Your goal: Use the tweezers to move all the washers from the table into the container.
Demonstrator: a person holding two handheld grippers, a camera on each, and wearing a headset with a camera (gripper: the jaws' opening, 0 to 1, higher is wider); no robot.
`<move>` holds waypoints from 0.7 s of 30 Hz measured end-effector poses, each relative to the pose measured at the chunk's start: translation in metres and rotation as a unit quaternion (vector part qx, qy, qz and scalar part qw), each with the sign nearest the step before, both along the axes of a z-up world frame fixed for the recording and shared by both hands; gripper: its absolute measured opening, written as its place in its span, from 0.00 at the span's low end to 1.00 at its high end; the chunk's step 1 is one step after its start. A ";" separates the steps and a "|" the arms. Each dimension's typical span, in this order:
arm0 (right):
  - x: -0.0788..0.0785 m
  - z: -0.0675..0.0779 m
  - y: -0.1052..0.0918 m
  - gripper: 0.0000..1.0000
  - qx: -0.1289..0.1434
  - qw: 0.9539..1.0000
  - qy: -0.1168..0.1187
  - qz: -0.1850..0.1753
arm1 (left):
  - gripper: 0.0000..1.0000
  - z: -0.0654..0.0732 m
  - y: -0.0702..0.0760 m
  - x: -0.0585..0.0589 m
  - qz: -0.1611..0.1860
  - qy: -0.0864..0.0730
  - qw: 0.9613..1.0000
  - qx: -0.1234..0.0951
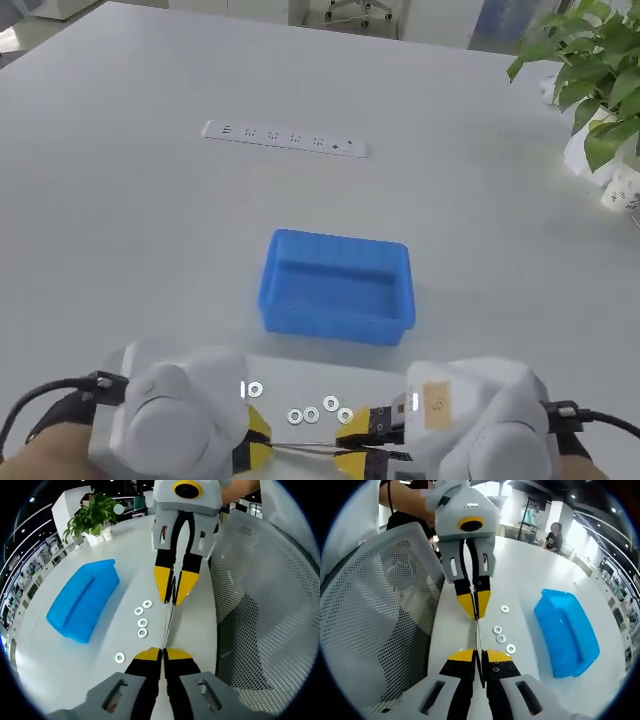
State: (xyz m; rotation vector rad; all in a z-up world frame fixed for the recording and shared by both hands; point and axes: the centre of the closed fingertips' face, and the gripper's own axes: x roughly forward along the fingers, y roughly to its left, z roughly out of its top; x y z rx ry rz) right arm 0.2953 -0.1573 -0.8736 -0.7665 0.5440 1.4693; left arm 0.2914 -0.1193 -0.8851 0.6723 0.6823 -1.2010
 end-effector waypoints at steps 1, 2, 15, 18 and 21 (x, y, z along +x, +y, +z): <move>-0.001 -0.002 -0.001 0.08 -0.004 1.000 -0.001 0.004 | 0.05 0.002 0.000 -0.002 -0.010 -0.003 1.000 0.002; -0.002 -0.002 -0.001 0.08 -0.005 1.000 0.000 0.006 | 0.05 0.003 0.000 -0.003 -0.019 -0.007 1.000 0.005; -0.001 0.001 -0.004 0.07 0.001 1.000 -0.011 0.002 | 0.05 0.058 -0.014 -0.006 -0.058 0.005 0.995 -0.083; 0.000 0.006 -0.003 0.07 0.011 1.000 -0.022 -0.001 | 0.05 0.072 -0.020 -0.005 -0.061 0.000 0.992 -0.109; 0.002 0.012 0.000 0.07 0.028 0.999 -0.024 -0.012 | 0.05 0.091 -0.031 -0.002 -0.050 -0.010 0.987 -0.151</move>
